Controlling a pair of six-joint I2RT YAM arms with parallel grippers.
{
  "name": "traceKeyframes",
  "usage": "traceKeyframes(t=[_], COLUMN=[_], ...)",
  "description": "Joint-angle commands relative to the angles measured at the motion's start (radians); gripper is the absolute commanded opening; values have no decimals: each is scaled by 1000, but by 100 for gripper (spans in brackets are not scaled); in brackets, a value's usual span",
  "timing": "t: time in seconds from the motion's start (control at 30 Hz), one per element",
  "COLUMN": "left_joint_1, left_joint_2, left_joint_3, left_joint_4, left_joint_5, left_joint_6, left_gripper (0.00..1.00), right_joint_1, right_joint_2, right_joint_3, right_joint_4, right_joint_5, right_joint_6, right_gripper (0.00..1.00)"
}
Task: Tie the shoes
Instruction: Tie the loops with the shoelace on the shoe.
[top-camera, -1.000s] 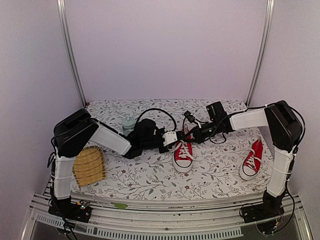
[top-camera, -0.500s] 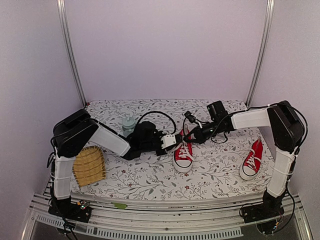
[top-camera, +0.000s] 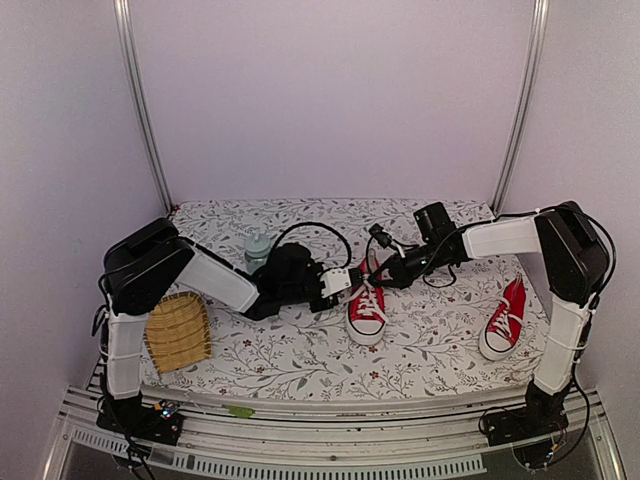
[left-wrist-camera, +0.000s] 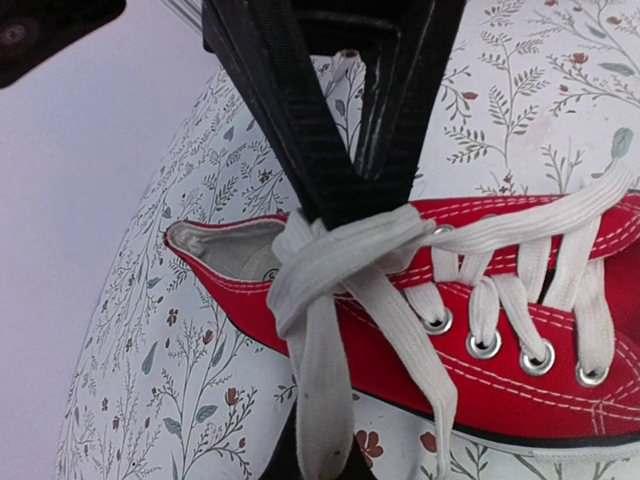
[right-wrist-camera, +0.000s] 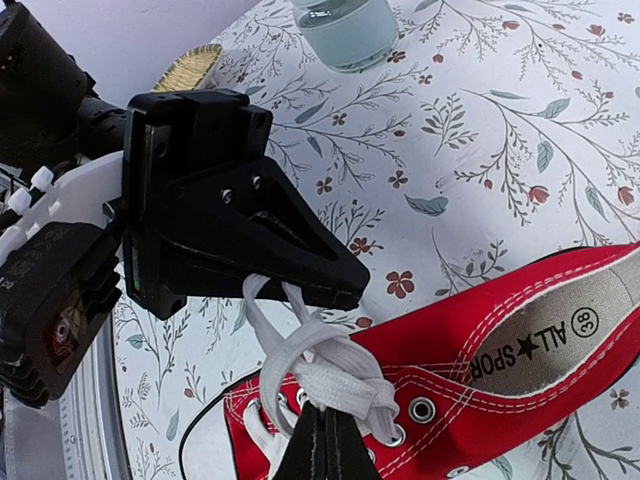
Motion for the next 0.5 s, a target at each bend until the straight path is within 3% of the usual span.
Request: traceKeyframes(t=[0.0, 0.3, 0.47], left_joint_1=[-3, -3, -3], left_joint_2=[-39, -36, -35], left_joint_3=[-11, -5, -8], left_joint_4=[-4, -2, -3], left_joint_5=[-1, 0, -1], left_joint_6=[-6, -6, -6], left_gripper=[0, 0, 0], right_joint_1=[-7, -7, -9], right_joint_2=[-44, -35, -50], right_joint_3=[21, 54, 55], right_joint_4=[-18, -21, -30], right_joint_5=[2, -7, 12], right_joint_6=[1, 8, 6], right_gripper=[4, 8, 1])
